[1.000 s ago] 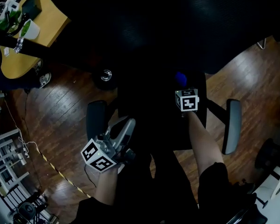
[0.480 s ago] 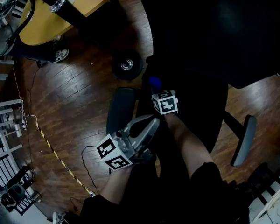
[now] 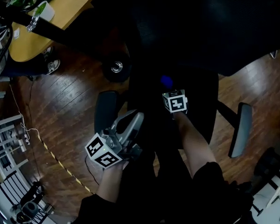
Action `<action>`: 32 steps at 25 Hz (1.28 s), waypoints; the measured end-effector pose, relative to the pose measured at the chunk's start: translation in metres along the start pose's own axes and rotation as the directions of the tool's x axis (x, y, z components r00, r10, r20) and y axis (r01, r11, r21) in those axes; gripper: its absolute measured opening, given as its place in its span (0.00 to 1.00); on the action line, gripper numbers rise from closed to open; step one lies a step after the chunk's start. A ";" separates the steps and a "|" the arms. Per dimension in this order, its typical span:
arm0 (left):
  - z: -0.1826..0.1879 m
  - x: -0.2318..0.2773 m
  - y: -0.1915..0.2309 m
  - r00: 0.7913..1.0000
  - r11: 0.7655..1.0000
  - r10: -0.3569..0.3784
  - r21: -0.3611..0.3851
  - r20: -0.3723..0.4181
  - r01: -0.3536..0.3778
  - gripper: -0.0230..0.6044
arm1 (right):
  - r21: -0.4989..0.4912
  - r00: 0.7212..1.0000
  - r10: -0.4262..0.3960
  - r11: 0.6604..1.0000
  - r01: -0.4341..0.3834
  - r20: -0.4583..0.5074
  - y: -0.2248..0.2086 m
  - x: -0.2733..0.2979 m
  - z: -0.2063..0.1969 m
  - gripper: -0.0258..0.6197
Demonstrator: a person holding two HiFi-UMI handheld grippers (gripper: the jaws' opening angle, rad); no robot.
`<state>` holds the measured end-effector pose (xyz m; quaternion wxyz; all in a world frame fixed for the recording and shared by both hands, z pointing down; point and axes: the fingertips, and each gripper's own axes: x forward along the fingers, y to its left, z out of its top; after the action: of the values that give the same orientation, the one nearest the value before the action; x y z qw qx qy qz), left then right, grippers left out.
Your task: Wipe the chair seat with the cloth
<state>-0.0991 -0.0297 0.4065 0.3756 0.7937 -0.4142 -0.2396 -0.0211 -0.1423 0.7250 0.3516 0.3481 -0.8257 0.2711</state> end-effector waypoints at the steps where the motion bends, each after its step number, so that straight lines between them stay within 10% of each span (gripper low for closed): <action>1: -0.002 0.003 0.001 1.000 1.000 0.001 -0.001 -0.012 -0.001 0.02 | 0.015 1.000 -0.025 1.000 0.026 -0.008 -0.018 -0.008 -0.007 0.10; 11: -0.027 0.050 -0.005 0.993 0.999 -0.037 -0.013 -0.111 0.036 0.02 | 0.091 0.952 -0.299 0.948 0.304 -0.066 -0.182 -0.123 -0.052 0.10; 23: -0.023 0.045 -0.007 0.996 1.000 -0.024 -0.008 -0.088 0.023 0.02 | 0.094 0.939 -0.343 0.934 0.344 -0.025 -0.199 -0.135 -0.052 0.10; 32: 0.006 -0.003 -0.011 1.000 1.000 0.018 0.006 0.026 -0.018 0.02 | 0.060 0.997 -0.061 0.997 0.058 0.051 -0.033 -0.080 -0.015 0.10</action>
<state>-0.0997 -0.0255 0.3938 0.3701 0.7879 -0.4269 -0.2451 0.0513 -0.1208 0.6791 0.3272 0.3896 -0.8157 0.2753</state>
